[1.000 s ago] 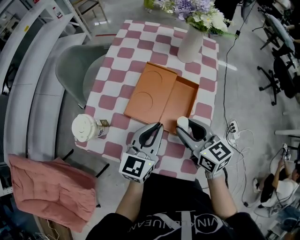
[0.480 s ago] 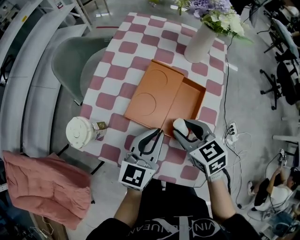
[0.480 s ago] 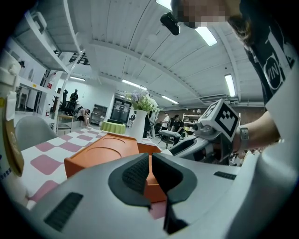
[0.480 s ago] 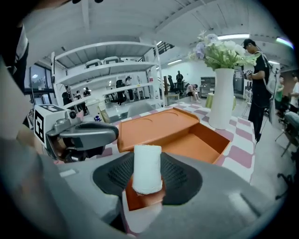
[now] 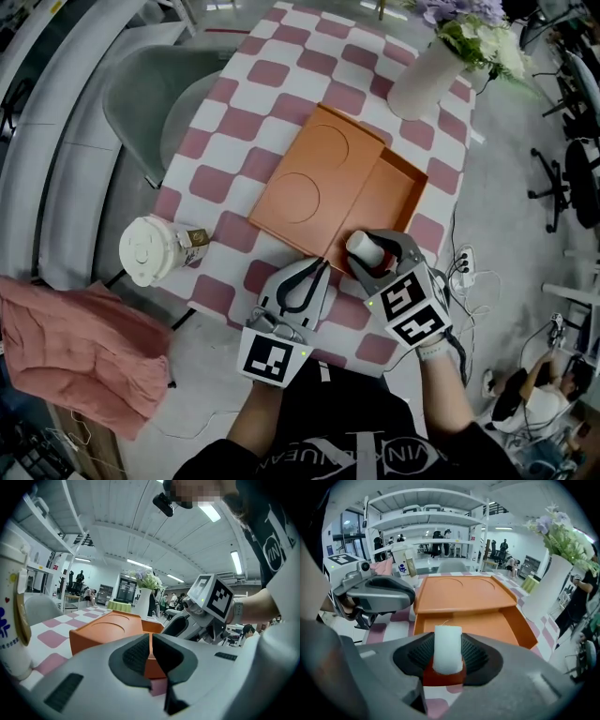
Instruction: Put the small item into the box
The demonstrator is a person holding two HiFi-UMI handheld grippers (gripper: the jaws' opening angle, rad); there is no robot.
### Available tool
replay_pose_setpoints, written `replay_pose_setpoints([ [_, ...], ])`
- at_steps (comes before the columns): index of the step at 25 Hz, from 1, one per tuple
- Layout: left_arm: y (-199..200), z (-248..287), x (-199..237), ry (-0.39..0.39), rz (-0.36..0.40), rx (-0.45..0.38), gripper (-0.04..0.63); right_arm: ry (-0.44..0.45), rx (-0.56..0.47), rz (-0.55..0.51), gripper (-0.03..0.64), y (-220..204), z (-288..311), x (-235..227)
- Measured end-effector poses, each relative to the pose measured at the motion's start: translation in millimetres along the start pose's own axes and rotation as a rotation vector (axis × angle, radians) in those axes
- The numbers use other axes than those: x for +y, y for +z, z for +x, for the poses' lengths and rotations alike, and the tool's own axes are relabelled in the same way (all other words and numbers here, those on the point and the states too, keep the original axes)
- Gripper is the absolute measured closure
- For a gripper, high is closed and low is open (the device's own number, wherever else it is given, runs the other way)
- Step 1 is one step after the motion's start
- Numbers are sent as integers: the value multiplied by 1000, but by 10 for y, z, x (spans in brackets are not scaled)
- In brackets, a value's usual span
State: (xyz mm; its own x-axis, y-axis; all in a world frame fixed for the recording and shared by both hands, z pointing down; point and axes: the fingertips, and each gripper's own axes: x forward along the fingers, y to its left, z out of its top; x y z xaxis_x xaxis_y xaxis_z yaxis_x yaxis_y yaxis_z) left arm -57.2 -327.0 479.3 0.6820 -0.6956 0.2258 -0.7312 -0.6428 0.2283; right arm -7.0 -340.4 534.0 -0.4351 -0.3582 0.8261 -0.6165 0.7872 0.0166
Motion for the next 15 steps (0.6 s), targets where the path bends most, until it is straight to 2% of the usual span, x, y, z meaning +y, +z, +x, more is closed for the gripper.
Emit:
replay_pose_setpoints([
  [5, -41, -17, 14, 21, 31, 23, 571, 22, 71, -84, 445, -45, 102, 20],
  [15, -104, -85, 58, 74, -16, 19, 571, 50, 173, -250, 445, -126, 250, 98],
])
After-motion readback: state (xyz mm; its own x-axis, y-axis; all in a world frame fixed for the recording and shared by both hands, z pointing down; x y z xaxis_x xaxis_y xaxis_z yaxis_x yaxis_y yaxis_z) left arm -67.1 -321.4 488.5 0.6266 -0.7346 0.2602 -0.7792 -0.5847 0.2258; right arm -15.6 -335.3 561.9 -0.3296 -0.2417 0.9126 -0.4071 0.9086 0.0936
